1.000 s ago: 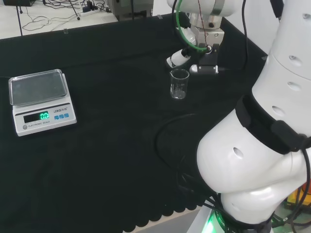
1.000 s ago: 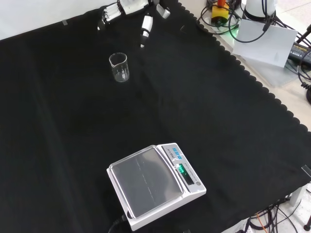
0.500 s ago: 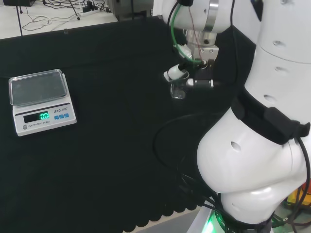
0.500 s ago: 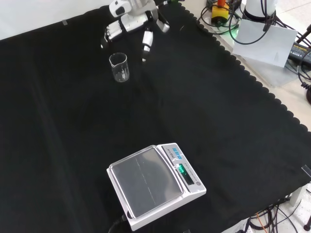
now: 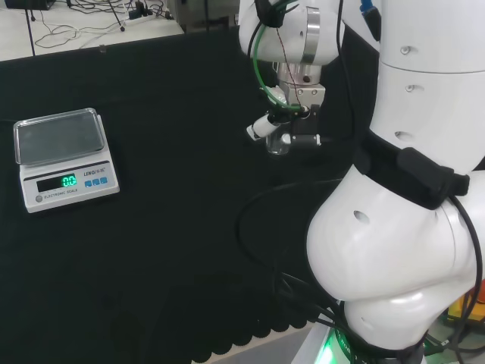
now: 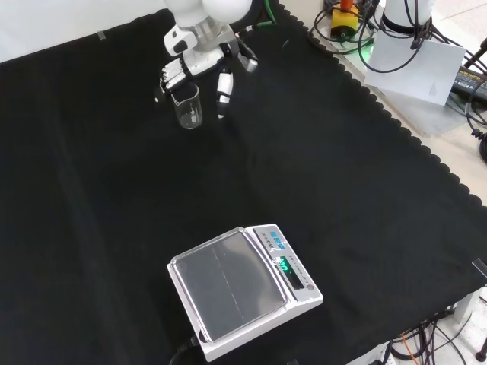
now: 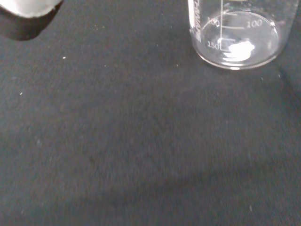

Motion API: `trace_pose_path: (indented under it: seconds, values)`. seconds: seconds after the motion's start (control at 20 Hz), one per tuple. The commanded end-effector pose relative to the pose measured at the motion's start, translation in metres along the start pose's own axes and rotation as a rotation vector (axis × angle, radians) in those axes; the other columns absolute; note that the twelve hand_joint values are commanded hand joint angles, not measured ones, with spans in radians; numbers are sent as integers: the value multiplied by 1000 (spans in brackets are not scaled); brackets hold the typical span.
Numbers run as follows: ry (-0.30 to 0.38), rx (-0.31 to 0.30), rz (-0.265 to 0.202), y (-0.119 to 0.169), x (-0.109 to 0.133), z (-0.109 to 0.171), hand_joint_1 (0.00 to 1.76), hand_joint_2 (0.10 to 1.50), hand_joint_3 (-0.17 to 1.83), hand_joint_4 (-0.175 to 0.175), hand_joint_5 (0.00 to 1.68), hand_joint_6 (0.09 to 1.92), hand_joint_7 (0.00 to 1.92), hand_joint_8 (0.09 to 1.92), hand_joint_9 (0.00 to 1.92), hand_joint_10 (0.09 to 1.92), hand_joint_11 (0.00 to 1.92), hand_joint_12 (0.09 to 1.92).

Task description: Pick up the beaker.

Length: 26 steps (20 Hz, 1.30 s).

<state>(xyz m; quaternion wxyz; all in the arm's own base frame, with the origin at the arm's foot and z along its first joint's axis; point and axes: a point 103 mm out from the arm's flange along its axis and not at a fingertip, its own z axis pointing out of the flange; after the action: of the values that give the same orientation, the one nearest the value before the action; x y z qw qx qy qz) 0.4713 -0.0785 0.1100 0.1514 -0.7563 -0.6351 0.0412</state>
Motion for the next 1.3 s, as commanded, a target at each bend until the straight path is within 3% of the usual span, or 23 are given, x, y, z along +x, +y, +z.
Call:
trace_pose_path:
  seconds: [0.05,0.9,1.0,1.15,1.3]
  values:
    - [-21,6,10,20,5,-2,608,686,278,46,86,87,0,678,48,854,0,856]
    - [-48,27,70,31,-24,-2,609,691,269,43,101,87,21,682,51,855,0,846]
    - [-50,31,75,35,-14,3,610,691,268,43,101,87,22,682,51,855,0,846]
    - [-46,44,74,35,-20,6,616,692,266,42,105,87,24,681,52,856,0,848]
    - [-49,59,78,35,-26,10,656,704,258,41,124,87,40,681,85,858,0,1008]
